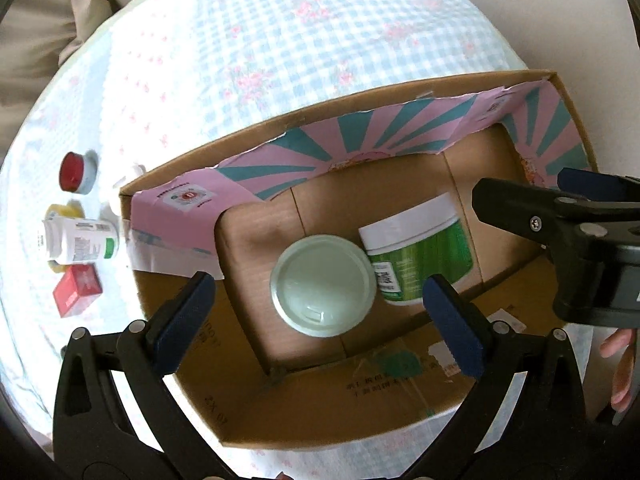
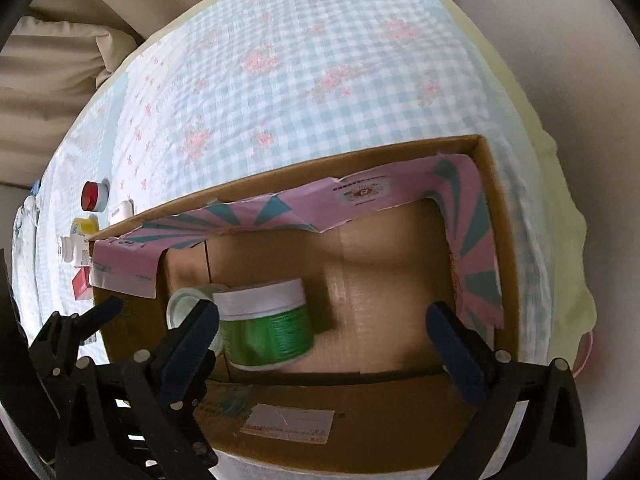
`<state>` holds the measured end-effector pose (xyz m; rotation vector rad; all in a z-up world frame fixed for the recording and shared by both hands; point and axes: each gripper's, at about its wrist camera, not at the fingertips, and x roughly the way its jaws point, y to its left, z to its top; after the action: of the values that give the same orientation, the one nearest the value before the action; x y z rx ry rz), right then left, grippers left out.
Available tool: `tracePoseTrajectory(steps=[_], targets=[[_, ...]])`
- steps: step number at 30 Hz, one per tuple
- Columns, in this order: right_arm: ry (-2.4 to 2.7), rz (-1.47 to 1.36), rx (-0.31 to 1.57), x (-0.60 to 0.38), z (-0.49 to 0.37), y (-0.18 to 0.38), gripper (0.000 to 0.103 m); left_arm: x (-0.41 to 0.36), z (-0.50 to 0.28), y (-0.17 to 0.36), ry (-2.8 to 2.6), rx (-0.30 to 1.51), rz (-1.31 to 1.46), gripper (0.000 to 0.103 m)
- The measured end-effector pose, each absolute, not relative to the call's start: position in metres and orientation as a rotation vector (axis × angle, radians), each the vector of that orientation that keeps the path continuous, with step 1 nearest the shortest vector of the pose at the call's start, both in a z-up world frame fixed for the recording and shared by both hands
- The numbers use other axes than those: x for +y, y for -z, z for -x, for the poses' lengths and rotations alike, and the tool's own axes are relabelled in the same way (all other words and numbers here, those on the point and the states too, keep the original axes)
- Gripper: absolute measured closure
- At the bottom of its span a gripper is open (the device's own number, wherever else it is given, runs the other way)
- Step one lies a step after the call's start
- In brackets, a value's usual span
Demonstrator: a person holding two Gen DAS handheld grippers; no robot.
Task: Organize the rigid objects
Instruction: 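Lower both items into the box and open both grippers, then withdraw both grippers from the box toward the remaining items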
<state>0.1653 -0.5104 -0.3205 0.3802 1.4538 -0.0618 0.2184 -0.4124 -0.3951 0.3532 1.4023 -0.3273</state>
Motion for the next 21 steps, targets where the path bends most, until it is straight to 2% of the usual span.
tracePoseTrajectory(steps=[10,21], targets=[[0.08,-0.374,1.399,-0.516,-0.149,0.284,0.0,-0.399,-0.218,0.362,0.327,1.36,-0.348,0.0],[0.057,-0.316,1.281,-0.487,-0.12,0.206,0.0,-0.334,-0.182,0.252,0.278,1.244,-0.283,0.0]])
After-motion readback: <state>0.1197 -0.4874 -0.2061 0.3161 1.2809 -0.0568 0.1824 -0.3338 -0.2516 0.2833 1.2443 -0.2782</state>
